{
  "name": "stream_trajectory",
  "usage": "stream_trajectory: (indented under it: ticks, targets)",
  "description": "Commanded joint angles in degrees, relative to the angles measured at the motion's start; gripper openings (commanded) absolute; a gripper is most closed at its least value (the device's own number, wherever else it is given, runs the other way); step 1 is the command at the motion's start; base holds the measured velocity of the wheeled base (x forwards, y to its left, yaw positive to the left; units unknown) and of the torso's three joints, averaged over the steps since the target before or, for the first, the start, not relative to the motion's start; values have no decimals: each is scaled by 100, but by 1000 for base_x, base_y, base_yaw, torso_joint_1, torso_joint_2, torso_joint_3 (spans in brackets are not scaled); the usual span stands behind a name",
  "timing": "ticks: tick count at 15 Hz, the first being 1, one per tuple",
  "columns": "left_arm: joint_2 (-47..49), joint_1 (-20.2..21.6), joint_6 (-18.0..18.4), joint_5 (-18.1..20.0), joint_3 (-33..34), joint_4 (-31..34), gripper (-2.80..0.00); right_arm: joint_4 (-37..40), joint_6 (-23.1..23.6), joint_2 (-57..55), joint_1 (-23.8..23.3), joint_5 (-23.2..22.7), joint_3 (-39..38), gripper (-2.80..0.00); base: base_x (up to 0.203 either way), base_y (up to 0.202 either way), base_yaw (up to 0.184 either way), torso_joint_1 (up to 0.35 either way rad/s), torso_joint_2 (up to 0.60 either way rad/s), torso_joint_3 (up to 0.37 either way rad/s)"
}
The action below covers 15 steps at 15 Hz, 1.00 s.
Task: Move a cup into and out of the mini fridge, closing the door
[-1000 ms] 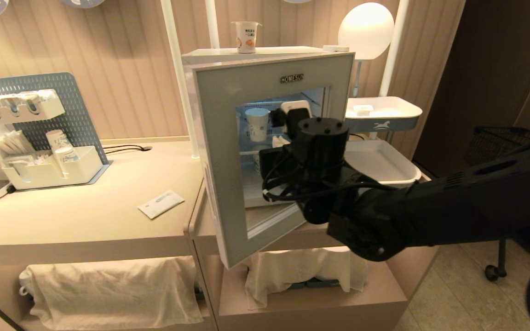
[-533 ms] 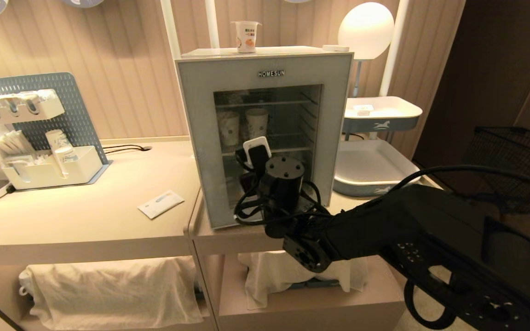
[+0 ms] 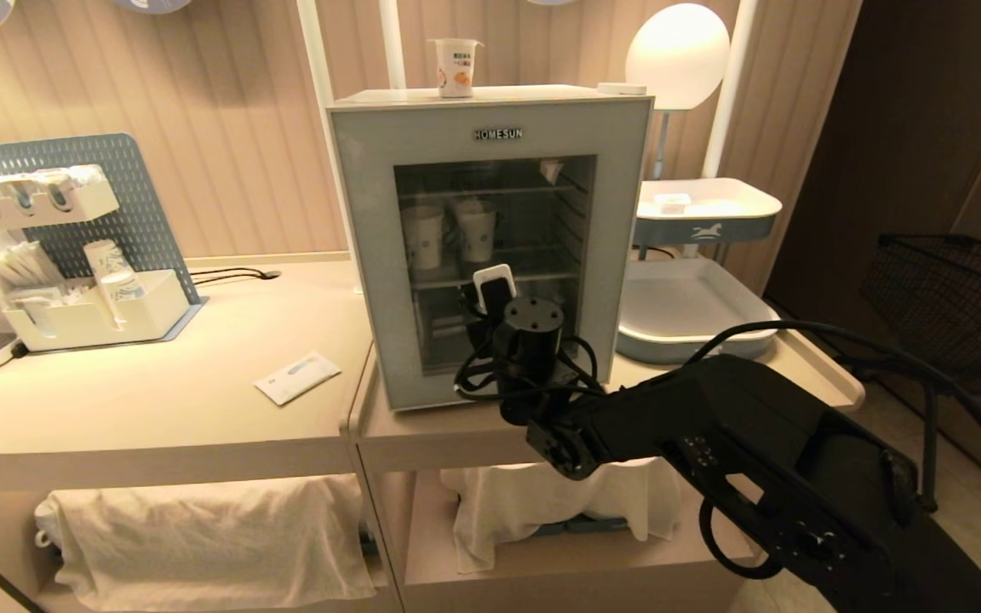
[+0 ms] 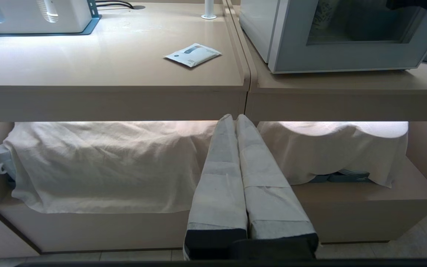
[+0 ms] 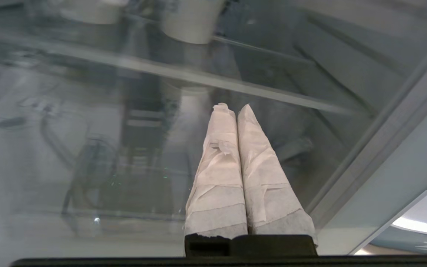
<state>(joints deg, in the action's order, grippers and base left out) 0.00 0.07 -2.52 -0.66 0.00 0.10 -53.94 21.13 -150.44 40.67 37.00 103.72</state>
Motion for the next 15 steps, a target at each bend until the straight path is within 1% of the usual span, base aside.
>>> stream_trajectory:
  ticks: [1,3,5,7,9,11,12,14,15]
  targets:
    - [9,1,-3,-4,9,-1,-280,-86,-1,-94,-59,136,105,-280,0,0,0,0,0,0]
    - [9,1,-3,-4,9,-1,-280,-220,5,225,-86,274,-68,-280,0,0,0,0,0,0]
    - [9,1,-3,-4,9,-1,-280,-368,11,994,-154,414,-689,-280,0,0,0,0,0,0]
    - [9,1,-3,-4,9,-1,-280,-585,63,2144,-285,730,-1575,-280,0,0,0,0,0,0]
    - [9,1,-3,-4,9,-1,-280,-785,121,3667,-468,1197,-2588,-280,0,0,0,0,0,0]
    - [9,1,-11,-4,9,-1,-280,-875,157,5376,-733,1570,-3741,-280,0,0,0,0,0,0]
    - [9,1,-11,-4,9,-1,-280,-874,188,6239,-1006,1707,-4309,-280,0,0,0,0,0,0]
    - [9,1,-11,-4,9,-1,-280,-785,291,7935,-1883,1877,-5395,-280,0,0,0,0,0,0]
    - [9,1,-29,-4,9,-1,-280,-729,345,8774,-2393,1884,-5916,-280,0,0,0,0,0,0]
